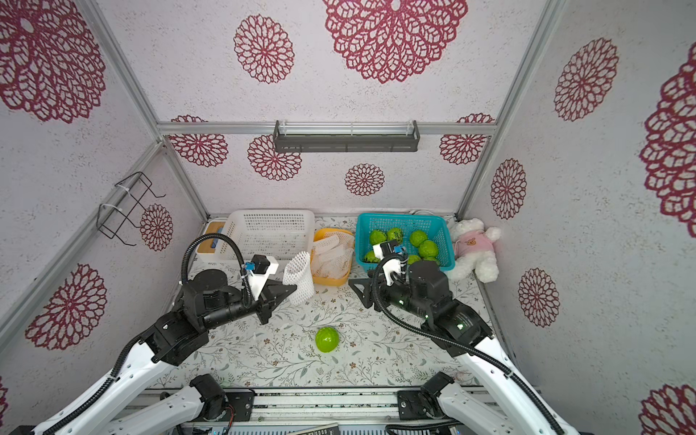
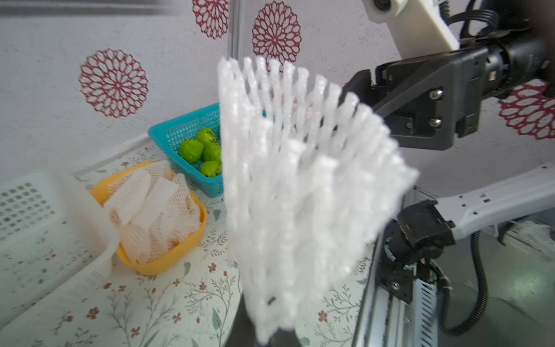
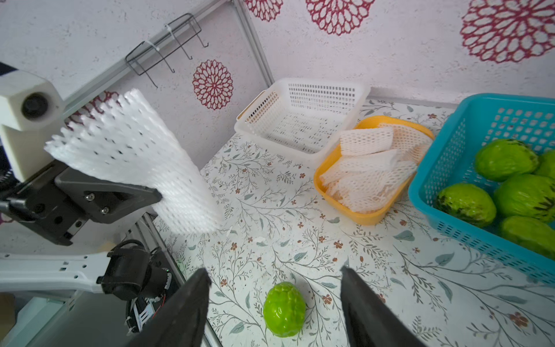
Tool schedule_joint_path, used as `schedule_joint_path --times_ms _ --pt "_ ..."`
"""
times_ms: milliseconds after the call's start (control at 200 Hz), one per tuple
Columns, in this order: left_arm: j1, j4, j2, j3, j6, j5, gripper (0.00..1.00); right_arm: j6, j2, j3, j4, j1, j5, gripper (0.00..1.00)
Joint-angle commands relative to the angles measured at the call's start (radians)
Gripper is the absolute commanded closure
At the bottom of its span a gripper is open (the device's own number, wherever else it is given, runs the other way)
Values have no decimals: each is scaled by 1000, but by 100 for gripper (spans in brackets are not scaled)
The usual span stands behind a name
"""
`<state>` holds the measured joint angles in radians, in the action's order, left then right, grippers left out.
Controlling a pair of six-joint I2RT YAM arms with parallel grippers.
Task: Sleeve custard apples in foam nets
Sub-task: Pick up the foam net from the storage box.
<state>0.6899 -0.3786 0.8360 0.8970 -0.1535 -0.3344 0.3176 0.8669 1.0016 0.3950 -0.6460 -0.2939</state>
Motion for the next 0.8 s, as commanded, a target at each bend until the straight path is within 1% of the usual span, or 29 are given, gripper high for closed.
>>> schedule_joint_path --times_ms 0,260,515,660,796 --pt "-9 -29 7 -46 -58 -127 100 -77 53 -32 -143 -32 -95 29" --pt "-11 110 50 -122 -126 -164 100 -139 164 -79 -214 -65 -166 28" --pt "-12 168 99 -132 -153 -160 99 -131 211 -139 -309 -80 -233 28" --pt "-17 172 114 -133 -157 -140 97 -128 204 -153 -324 -87 -248 34" --pt "-25 190 128 -136 -168 -136 96 -120 207 -154 -329 -90 -275 44"
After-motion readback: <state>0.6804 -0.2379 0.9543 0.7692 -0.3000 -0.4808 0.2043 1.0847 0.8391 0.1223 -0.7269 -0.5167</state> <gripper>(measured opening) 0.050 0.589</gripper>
